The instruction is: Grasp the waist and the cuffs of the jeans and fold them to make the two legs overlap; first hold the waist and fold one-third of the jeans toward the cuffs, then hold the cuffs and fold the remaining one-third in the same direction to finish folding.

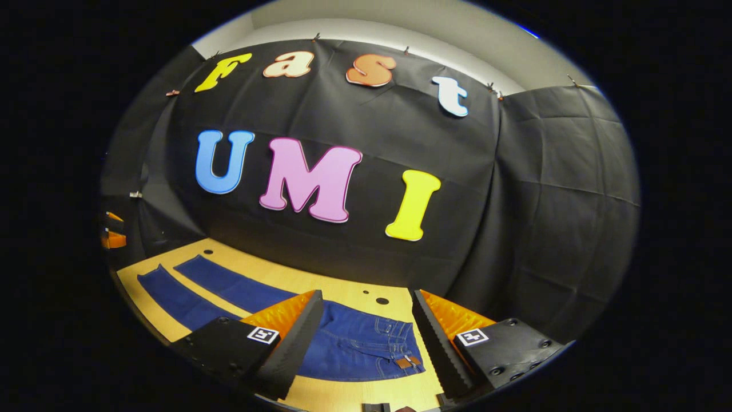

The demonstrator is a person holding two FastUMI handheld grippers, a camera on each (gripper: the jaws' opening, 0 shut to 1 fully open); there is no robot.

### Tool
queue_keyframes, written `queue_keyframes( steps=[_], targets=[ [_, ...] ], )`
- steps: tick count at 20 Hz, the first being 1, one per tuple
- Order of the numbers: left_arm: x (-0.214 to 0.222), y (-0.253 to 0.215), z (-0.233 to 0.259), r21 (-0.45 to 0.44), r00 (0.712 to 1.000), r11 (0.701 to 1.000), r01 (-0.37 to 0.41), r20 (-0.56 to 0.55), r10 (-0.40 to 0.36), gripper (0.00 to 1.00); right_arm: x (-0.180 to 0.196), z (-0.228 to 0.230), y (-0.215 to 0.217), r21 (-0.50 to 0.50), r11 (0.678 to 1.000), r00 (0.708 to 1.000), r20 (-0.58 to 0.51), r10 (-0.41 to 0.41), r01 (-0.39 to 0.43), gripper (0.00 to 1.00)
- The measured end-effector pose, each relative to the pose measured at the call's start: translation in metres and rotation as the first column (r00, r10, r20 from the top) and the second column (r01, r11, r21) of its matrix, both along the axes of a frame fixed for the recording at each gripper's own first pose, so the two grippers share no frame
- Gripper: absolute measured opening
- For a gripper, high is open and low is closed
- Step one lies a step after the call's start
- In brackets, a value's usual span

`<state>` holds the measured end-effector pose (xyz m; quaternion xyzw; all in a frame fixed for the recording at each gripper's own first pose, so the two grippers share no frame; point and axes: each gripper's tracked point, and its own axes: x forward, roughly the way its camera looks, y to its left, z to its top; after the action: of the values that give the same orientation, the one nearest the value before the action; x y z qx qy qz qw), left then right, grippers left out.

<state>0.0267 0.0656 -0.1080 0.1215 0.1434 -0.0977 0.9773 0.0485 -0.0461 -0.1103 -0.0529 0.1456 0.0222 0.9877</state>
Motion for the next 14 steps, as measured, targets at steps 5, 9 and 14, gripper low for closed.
queue_keyframes(
  steps=[5, 9, 14],
  targets=[
    [0.016, -0.007, -0.061, 0.084, 0.97, 0.98, 0.179, -0.18, -0.161, 0.95, 0.023, -0.07, -0.004, -0.112, 0.981, 0.977, -0.157, 0.142, -0.16, 0.96],
    [0.023, 0.008, -0.108, 0.186, 0.899, 0.924, 0.334, -0.356, -0.254, 0.95, 0.026, -0.158, 0.001, -0.105, 0.924, 0.877, -0.371, 0.306, -0.367, 0.96],
    [0.038, 0.032, -0.17, 0.237, 0.766, 0.844, 0.481, -0.582, -0.274, 0.96, 0.0, -0.273, 0.011, -0.011, 0.751, 0.562, -0.67, 0.485, -0.661, 0.97]
  ],
)
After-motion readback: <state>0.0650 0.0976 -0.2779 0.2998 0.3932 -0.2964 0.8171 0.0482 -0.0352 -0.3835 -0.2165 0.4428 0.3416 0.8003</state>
